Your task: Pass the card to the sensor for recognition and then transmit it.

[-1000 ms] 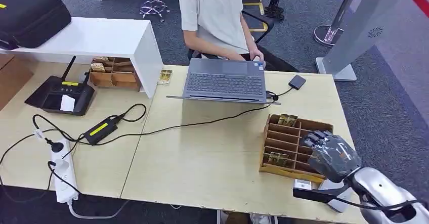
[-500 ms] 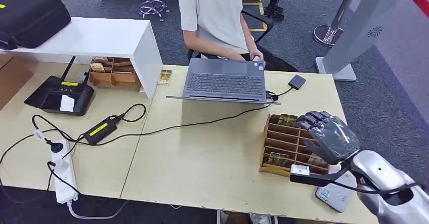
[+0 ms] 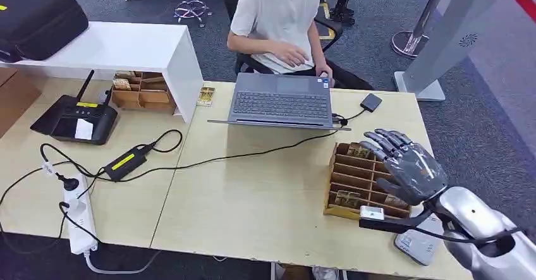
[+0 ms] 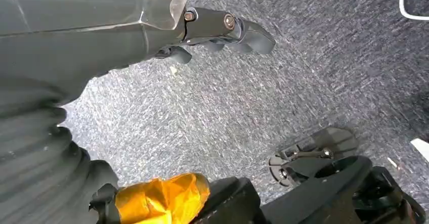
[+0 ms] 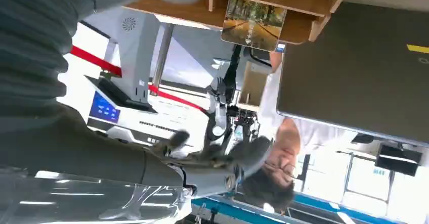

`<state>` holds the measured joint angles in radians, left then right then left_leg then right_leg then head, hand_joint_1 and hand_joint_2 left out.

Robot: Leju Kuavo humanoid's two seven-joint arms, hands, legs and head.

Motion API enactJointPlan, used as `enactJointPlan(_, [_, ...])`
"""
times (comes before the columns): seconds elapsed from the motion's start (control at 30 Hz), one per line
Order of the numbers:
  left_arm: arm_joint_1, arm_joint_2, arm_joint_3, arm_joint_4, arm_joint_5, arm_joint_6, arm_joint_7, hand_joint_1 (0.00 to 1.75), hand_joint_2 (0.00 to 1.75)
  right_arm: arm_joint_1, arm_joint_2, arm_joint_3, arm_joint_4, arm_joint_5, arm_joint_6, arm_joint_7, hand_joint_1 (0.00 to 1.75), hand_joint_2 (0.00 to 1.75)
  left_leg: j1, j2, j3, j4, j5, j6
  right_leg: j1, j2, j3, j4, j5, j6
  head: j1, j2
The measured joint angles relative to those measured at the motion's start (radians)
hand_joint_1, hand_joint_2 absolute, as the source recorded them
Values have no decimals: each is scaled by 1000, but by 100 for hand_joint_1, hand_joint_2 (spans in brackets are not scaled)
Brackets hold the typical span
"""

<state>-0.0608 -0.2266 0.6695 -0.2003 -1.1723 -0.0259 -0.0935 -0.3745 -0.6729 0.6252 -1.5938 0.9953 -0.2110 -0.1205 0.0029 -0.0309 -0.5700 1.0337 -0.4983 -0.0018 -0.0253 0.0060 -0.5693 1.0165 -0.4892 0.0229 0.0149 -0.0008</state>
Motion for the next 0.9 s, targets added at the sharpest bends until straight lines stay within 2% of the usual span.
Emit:
enactJointPlan(0.33, [0,0,0,0,0,2,3,0,175,-8,-20,4,-16,0,35,30,0,175,0,0,0,0,0,0,0,0,0,0,0,0,0,0])
enactJointPlan(0.9, [0,1,0,0,-4,2,9,0,175,-9,-41,2,-31,0,28,50,0,175,0,0,0,0,0,0,0,0,0,0,0,0,0,0])
